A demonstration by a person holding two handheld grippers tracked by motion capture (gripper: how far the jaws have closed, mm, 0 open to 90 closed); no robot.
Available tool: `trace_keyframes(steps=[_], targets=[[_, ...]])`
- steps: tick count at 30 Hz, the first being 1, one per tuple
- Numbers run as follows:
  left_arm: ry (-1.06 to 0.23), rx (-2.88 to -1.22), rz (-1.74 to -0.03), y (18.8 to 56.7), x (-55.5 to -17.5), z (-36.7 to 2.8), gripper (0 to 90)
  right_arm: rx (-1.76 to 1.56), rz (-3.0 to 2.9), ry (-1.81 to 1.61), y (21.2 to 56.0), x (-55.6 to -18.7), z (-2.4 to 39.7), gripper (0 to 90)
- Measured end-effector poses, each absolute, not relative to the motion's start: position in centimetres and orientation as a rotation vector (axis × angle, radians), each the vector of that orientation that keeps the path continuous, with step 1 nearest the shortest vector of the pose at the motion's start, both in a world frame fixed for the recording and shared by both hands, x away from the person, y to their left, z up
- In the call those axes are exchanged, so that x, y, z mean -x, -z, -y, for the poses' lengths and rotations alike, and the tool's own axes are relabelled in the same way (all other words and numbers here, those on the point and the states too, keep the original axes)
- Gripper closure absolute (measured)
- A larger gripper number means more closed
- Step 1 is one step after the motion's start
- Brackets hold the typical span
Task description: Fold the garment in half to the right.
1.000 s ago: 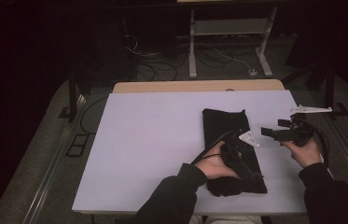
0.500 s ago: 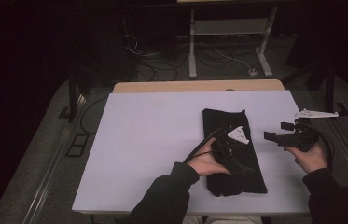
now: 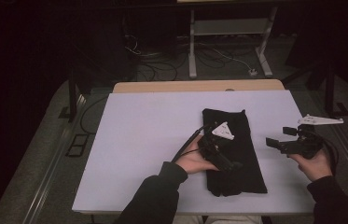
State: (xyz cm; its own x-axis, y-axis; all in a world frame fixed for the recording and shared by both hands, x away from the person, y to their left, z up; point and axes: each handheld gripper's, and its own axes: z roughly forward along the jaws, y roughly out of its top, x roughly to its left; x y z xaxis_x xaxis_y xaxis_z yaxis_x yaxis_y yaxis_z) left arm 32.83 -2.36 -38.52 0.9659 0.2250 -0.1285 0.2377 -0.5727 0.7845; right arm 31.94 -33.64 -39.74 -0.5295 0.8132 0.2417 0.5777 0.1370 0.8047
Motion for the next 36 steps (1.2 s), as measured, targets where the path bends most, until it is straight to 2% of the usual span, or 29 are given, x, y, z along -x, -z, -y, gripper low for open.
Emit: trace_keyframes(steps=[36], targets=[[-0.114,-2.103,-0.547,39.2,-33.8,-8.4,0.0,-1.33,-2.18,-1.342,40.8,-28.6,34.1,0.0]])
